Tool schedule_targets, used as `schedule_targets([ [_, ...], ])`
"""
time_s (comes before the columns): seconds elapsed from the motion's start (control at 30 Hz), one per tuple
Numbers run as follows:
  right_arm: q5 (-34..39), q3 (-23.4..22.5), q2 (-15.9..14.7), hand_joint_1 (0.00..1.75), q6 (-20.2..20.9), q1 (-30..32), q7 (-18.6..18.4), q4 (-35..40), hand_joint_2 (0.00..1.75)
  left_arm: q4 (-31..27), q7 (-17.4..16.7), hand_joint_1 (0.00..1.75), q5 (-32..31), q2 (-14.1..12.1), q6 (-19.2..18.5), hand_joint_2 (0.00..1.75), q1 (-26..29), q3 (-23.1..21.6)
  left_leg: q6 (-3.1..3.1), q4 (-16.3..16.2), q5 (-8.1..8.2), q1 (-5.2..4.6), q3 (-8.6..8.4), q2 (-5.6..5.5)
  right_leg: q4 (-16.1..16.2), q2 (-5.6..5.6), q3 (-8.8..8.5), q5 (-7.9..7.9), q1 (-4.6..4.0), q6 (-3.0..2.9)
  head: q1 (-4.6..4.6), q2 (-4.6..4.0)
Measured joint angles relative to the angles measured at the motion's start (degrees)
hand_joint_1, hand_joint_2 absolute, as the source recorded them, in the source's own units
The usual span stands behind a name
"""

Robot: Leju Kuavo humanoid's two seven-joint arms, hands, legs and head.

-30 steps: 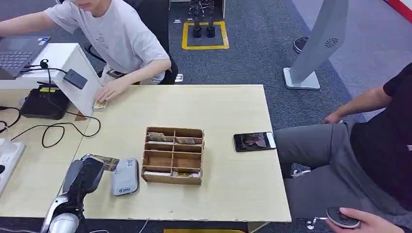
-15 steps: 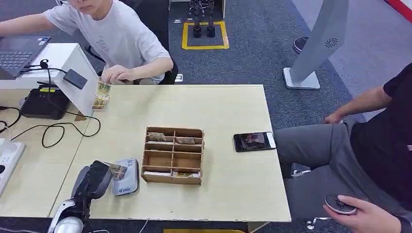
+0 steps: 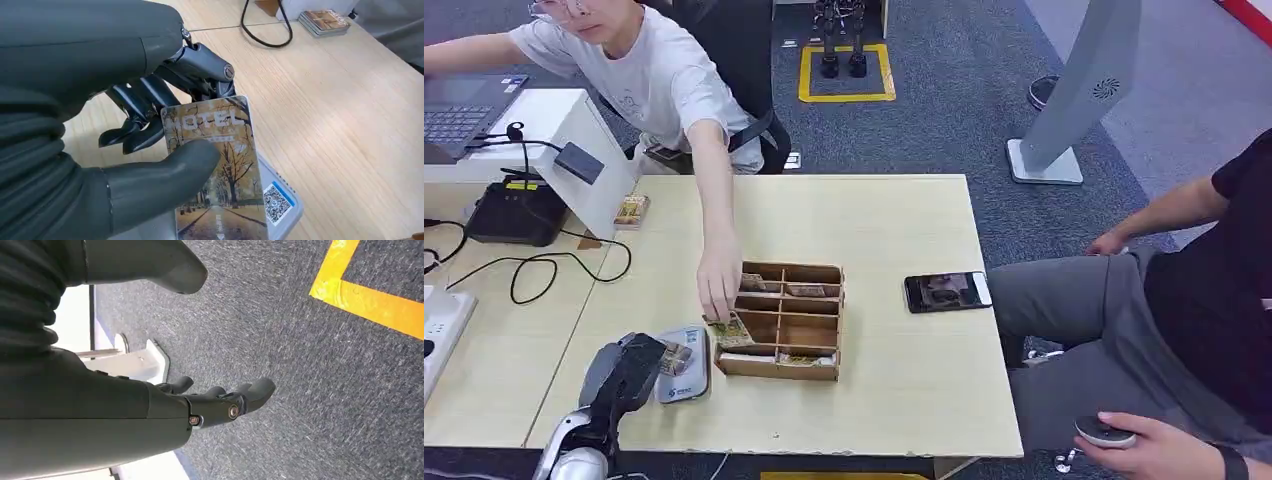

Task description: Pass the card to the sensor for recognition and then transmit it.

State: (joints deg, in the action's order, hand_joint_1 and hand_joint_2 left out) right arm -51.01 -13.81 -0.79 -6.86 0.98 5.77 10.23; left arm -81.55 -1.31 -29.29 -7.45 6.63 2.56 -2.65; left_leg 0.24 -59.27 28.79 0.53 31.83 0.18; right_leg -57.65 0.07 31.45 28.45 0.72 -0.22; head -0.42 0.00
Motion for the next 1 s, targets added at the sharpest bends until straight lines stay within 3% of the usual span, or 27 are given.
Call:
schedule_targets([
  [0.33,-0.35,-0.15,0.02,0.00,-0.04,0.00,0.24,0.00,1.75,1.44,-2.56,1.75,-12.00,1.18,4.70,1.75,-0.92,-0.96,0.00,0.00,0.00,0.00,-0.02,0.00,0.00,0.00,-0.02,0.00,0.00,0.00,-0.02,0.00],
  [0.57,-0.39,-0.59,0.04,0.00,0.00,0.00,0.28,0.00,1.75,2.03,-2.95,1.75,-12.98,1.77,5.02,1.75,-1.39,-0.98,0.00,0.00,0.00,0.00,-0.03,0.00,0.00,0.00,-0.02,0.00,0.00,0.00,0.00,0.00],
  [0.67,-0.44,-0.85,0.09,0.00,0.00,0.01,0.22,0.00,1.75,2.12,-1.20,1.75,-12.57,2.08,4.98,1.75,-1.43,-0.98,0.00,0.00,0.00,0.00,-0.03,0.00,0.00,0.00,-0.02,0.00,0.00,0.00,0.00,0.00],
  [0.8,-0.61,-1.07,0.09,0.00,0.02,0.01,0.26,0.00,1.75,2.10,2.81,1.75,-6.90,2.75,3.55,1.75,-1.42,-0.98,0.00,0.00,0.00,0.00,-0.02,0.00,0.00,0.00,-0.02,0.00,0.00,0.00,0.00,0.02],
  [1.0,-1.55,-1.20,0.09,0.00,-0.02,0.00,0.94,0.00,1.75,-0.31,11.87,1.75,16.98,3.58,1.20,1.75,-2.24,-0.94,0.01,-0.01,-0.01,0.00,-0.02,0.00,0.00,-0.01,-0.02,-0.01,0.00,0.00,0.00,0.00],
])
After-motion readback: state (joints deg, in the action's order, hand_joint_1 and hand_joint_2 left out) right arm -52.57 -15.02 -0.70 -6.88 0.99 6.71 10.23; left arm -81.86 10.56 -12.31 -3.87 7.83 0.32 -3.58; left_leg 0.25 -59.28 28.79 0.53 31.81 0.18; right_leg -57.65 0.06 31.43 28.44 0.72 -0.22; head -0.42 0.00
